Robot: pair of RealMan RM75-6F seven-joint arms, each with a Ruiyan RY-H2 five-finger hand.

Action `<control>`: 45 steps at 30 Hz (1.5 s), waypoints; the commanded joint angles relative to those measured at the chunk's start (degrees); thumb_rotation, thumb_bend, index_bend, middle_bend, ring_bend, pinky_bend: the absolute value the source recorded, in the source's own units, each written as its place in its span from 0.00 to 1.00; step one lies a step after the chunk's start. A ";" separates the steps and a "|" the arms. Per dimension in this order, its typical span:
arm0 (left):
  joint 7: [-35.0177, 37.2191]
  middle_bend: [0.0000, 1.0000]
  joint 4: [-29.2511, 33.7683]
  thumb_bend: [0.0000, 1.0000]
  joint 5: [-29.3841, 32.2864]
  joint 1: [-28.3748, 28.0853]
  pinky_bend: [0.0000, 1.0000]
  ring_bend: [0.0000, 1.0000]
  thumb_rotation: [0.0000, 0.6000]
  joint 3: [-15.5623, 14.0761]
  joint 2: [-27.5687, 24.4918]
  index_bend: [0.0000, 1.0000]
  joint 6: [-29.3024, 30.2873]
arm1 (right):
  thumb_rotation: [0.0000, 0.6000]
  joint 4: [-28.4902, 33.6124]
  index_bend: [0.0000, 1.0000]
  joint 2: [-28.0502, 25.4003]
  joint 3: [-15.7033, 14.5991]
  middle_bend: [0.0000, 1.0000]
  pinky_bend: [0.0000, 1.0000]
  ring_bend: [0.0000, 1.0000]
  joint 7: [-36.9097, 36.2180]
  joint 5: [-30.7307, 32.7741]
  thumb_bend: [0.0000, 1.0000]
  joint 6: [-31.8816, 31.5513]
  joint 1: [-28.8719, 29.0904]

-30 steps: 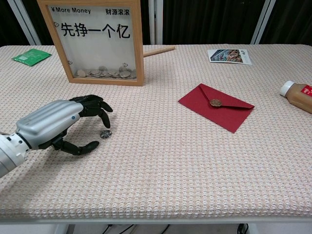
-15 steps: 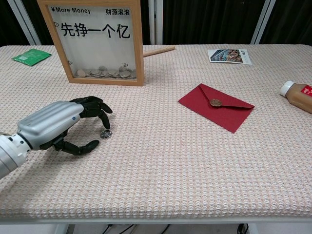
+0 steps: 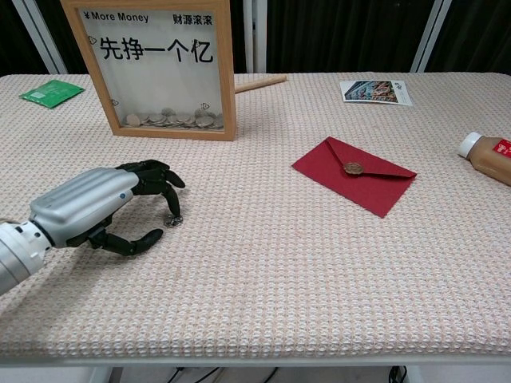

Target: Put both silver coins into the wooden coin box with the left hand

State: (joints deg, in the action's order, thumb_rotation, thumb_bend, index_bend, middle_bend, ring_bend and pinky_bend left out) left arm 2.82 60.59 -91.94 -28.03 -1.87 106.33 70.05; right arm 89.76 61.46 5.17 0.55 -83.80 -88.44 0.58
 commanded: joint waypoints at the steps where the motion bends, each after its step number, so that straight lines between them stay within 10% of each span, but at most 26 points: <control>1: -0.02 0.15 -0.04 0.28 -0.02 -0.05 0.12 0.04 1.00 0.05 0.05 0.39 -0.02 | 1.00 -0.03 0.00 -0.01 0.02 0.00 0.00 0.00 -0.04 0.04 0.35 0.00 -0.01; 45: 2.06 0.16 -6.15 0.28 0.13 -2.04 0.12 0.04 1.00 1.02 3.77 0.43 -1.77 | 1.00 -0.97 0.00 -0.27 0.28 0.00 0.00 0.00 -1.64 0.65 0.35 0.07 -0.37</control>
State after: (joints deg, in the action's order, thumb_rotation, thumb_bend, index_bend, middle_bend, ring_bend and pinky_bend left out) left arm 4.85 54.49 -91.78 -30.06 -0.81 110.05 68.27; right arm 88.79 61.19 5.44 -1.09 -83.16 -88.37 0.21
